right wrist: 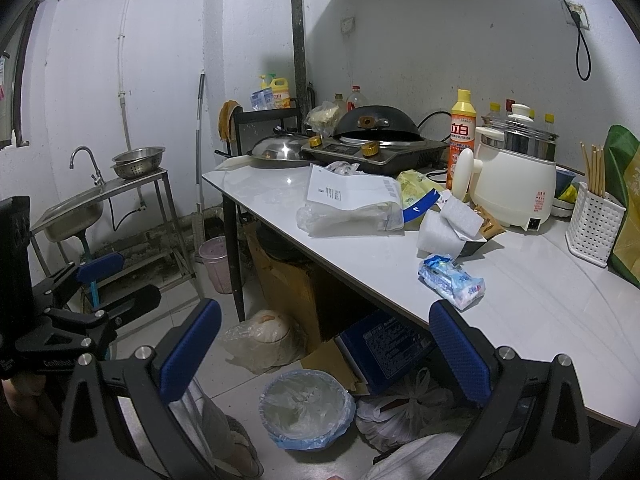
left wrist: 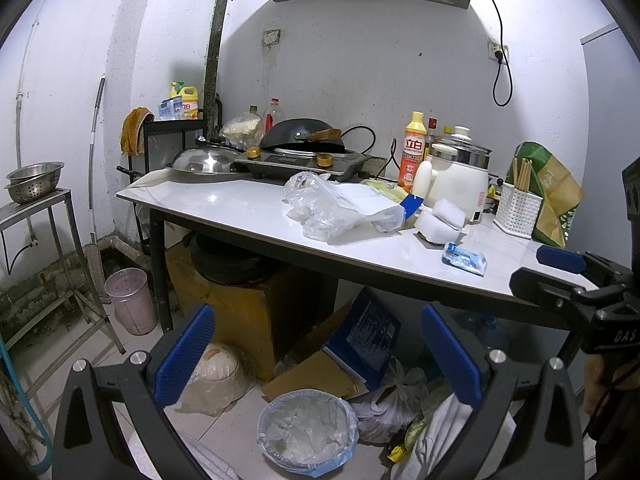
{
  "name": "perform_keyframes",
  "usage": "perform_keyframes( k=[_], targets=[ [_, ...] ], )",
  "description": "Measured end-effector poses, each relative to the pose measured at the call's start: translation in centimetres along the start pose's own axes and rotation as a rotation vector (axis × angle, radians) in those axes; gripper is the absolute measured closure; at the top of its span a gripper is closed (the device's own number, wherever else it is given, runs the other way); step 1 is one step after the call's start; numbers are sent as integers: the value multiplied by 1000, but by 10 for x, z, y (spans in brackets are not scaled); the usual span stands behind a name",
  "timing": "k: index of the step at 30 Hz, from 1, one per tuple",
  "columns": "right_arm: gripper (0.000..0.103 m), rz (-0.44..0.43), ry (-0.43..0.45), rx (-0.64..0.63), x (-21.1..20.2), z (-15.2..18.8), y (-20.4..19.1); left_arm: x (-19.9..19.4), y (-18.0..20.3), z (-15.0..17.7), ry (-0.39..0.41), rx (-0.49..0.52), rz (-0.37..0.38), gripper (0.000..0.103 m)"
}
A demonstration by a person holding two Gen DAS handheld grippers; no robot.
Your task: Collect trash
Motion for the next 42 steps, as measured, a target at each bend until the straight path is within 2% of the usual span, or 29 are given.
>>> perform_keyframes(
  k=[15, 27, 35, 42],
  targets=[
    [0, 3, -2, 1, -1, -3, 2, 0, 1, -2, -3, -2, 2, 1],
    [0, 19, -24, 5, 14, -11, 6, 19, -9, -6, -47, -33, 2, 1],
    [0, 35, -29, 5, 27, -30, 14, 31, -26, -14, -67, -64, -10, 1],
    [0, 41, -35, 6, 42, -47, 22, 42, -39, -25, -88, -100, 8, 1]
  ],
)
Point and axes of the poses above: each gripper's, at about its wrist camera, not at the fingertips, and x roughly the way its jaws point, y to its right, z to its underside, the point moved 7 cm from there along x, roughly the way its jaws point, and after that the axes turned 11 degrees about -z, right-handed, at the moved point
